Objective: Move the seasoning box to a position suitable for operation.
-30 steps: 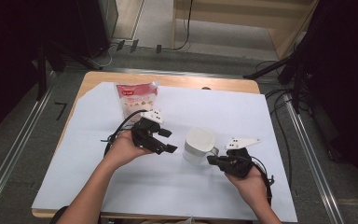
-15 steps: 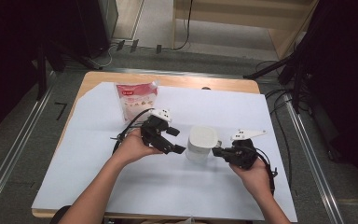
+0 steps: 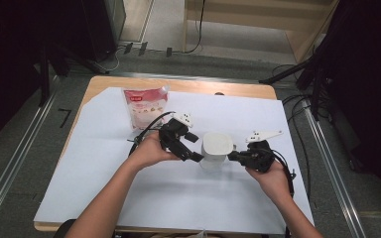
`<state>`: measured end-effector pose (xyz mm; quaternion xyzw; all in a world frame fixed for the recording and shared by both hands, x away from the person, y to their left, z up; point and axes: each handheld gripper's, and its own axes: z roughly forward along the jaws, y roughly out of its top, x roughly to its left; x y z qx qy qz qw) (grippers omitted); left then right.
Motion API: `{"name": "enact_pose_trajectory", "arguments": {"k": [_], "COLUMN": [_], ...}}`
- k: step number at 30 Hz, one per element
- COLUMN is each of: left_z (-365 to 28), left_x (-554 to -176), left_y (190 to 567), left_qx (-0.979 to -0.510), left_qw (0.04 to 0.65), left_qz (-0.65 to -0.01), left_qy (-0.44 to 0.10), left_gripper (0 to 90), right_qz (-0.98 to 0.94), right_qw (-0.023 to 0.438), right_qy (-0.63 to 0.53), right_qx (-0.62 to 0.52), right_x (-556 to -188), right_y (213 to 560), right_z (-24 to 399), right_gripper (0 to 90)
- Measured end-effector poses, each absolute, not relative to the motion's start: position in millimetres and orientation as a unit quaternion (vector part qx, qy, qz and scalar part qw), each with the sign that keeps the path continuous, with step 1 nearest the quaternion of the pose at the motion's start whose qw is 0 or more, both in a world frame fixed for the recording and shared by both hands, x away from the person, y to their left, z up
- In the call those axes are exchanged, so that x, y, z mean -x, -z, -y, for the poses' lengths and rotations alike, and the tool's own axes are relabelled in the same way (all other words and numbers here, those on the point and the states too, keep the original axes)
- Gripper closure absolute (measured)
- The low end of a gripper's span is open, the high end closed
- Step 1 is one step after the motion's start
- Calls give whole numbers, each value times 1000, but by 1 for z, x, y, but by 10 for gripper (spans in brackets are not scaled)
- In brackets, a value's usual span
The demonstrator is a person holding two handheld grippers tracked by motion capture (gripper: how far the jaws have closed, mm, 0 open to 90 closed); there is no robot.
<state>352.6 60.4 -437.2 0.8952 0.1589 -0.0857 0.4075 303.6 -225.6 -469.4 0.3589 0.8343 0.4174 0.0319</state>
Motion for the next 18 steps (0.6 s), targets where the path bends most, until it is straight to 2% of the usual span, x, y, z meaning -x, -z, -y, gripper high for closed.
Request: {"name": "enact_pose_trajectory", "arguments": {"k": [18], "left_z": [-49], "left_x": [-351], "left_y": [445], "left_qx": [-900], "left_qw": [395], "left_qz": [-162], "left_qy": [83], "left_gripper": [157], "right_qz": [-824], "right_qw": [39], "right_qy": [-421], "right_qx": [-377], "right_x": [-300], "right_y": [469], "right_z": [224], "right_gripper": [900]}}
